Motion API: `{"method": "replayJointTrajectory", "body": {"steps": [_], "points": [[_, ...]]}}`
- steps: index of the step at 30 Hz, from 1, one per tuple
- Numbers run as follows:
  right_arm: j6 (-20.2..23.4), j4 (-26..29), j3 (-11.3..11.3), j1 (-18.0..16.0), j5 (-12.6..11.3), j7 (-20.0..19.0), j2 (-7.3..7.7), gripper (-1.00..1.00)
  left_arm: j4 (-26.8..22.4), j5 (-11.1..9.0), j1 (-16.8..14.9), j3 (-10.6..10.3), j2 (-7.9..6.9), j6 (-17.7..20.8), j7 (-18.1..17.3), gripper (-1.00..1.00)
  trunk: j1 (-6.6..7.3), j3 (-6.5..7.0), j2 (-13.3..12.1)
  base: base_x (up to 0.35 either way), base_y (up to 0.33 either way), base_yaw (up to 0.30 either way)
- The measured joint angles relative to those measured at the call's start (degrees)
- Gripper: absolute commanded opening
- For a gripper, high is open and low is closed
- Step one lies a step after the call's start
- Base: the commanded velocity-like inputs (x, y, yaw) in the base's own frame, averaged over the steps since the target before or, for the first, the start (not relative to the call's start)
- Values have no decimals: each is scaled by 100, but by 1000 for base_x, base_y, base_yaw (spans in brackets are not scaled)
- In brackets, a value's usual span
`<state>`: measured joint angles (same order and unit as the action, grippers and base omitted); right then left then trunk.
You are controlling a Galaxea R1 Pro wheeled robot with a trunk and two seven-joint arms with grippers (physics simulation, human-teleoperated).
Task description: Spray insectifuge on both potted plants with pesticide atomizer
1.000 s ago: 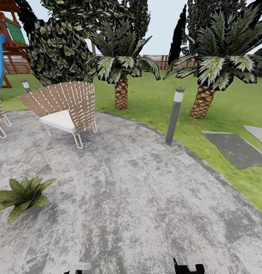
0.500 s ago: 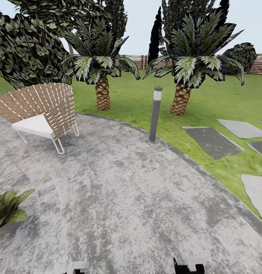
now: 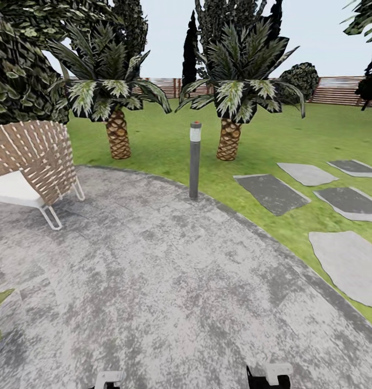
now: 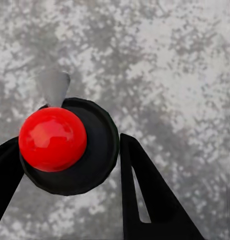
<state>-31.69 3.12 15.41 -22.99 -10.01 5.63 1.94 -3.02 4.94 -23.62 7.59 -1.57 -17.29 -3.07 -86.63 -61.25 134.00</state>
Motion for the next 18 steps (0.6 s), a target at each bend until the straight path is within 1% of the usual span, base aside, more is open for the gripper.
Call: {"method": "replayJointTrajectory", "body": {"steps": [18], "points": [[6,25,-3,0,0,17,-6,100,0,16,0,-9,0,4,-7,-100,0,0,0,0,0,-300]]}}
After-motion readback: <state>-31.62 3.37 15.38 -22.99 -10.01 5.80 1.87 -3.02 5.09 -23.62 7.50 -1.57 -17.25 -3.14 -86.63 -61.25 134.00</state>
